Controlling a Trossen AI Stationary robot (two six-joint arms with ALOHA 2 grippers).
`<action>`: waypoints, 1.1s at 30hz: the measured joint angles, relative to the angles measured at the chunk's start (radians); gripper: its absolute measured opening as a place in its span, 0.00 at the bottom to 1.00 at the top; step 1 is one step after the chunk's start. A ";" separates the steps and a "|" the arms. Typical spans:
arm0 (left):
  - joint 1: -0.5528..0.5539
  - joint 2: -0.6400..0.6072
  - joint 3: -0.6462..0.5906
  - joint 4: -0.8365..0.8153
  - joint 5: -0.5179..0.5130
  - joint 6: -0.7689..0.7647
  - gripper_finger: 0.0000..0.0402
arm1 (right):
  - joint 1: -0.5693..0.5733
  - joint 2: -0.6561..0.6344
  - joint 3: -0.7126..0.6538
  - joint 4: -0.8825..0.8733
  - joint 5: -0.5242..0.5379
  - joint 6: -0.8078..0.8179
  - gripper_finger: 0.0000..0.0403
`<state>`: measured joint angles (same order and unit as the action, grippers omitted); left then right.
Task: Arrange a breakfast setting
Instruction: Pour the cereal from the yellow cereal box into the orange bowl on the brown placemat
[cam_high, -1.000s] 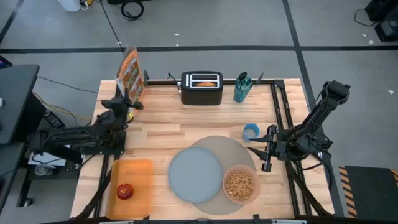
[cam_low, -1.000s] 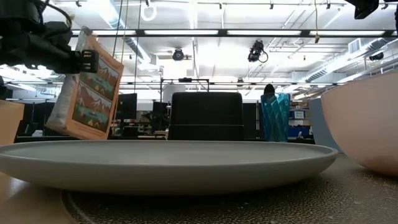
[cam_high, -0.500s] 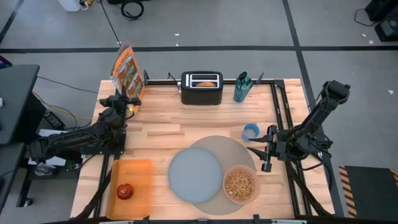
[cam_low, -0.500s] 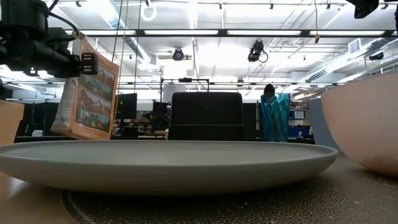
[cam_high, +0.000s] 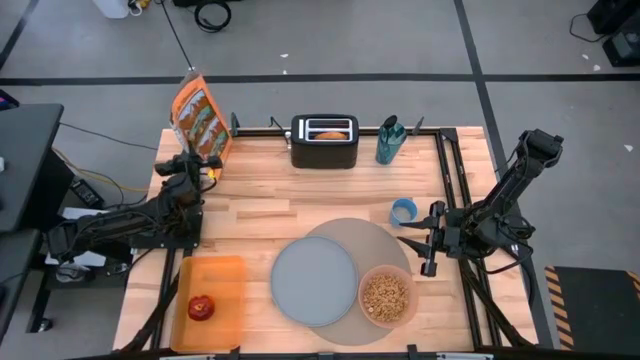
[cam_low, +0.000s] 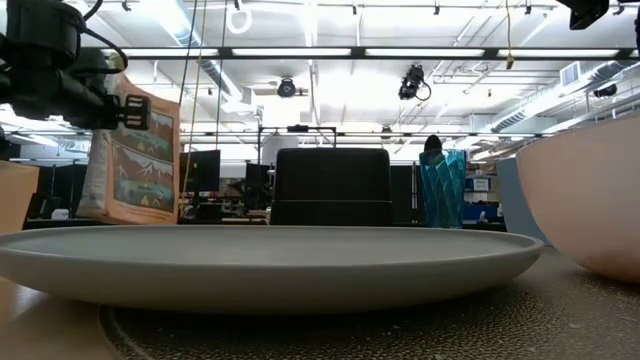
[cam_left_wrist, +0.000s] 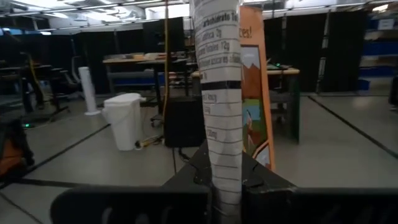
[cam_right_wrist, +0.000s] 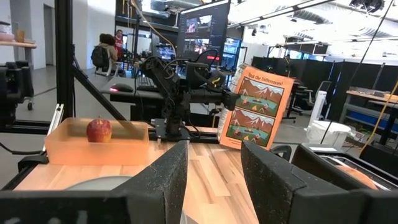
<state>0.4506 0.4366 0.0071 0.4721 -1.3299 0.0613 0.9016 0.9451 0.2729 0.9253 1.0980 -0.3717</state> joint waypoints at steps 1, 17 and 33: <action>-0.002 0.000 0.000 0.000 -0.008 0.002 0.04 | 0.000 0.000 0.000 0.000 0.000 0.002 0.39; -0.042 0.003 -0.001 -0.035 -0.005 -0.061 0.09 | 0.000 0.000 0.000 0.000 0.000 0.010 0.39; -0.131 0.003 0.000 -0.131 -0.019 -0.078 0.48 | 0.000 0.000 0.000 0.002 -0.001 0.013 0.39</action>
<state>0.3197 0.4393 0.0070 0.3411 -1.3493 -0.0165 0.9016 0.9451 0.2729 0.9276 1.0973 -0.3585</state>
